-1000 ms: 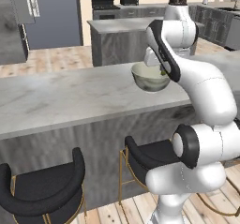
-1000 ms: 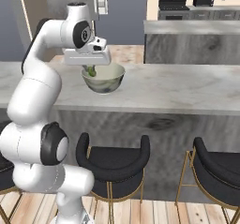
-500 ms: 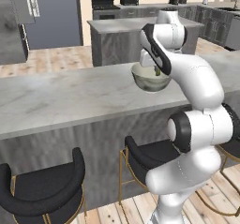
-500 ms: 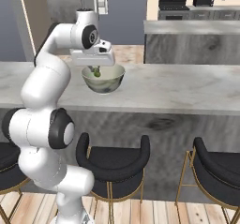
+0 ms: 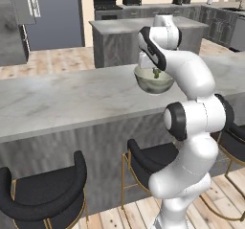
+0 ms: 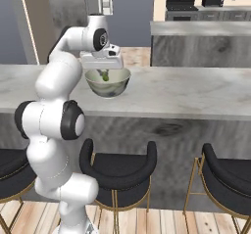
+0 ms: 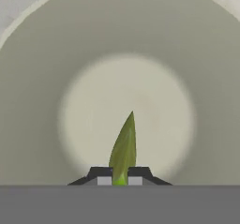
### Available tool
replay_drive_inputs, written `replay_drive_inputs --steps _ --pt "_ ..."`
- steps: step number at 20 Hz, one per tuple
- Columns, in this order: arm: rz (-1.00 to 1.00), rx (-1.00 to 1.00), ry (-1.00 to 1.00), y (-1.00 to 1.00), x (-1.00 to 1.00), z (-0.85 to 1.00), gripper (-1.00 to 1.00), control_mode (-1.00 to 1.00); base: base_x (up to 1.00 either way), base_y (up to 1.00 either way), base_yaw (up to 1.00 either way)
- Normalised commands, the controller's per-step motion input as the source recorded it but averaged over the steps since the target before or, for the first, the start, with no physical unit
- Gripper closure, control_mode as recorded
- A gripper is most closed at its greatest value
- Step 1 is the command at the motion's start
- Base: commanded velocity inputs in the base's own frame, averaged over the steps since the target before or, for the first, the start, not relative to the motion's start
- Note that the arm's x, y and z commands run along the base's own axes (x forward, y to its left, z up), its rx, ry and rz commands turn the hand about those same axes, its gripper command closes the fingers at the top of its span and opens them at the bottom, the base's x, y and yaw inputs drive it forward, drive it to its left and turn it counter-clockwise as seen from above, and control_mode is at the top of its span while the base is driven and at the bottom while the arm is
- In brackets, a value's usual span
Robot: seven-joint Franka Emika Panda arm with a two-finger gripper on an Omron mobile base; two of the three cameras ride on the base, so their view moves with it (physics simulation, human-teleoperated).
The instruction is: There is a bowl on the dining counter. Grab a lemon wedge from the fridge and place it in the bowl. Then get the liquor bottle and glass cup from the cabinet and place them next to the bowl.
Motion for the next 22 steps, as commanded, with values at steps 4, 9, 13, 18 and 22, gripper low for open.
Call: replay_drive_inputs --steps 4,9,13,18,22 --pt "0.00 0.00 0.04 0.00 0.34 -0.17 1.00 -1.00 0.00 0.00 0.00" --pt "0.00 0.00 0.05 0.00 0.27 -0.21 -1.00 -1.00 0.00 0.00 0.00" --pt "0.00 0.00 0.01 -0.03 0.12 -0.08 -1.00 -1.00 0.00 0.00 0.00" --pt "0.00 0.00 -0.03 -0.07 -0.11 0.21 -1.00 -1.00 0.00 0.00 0.00" --pt "0.00 0.00 -0.10 -0.06 -0.52 0.60 -1.00 -1.00 0.00 0.00 0.00"
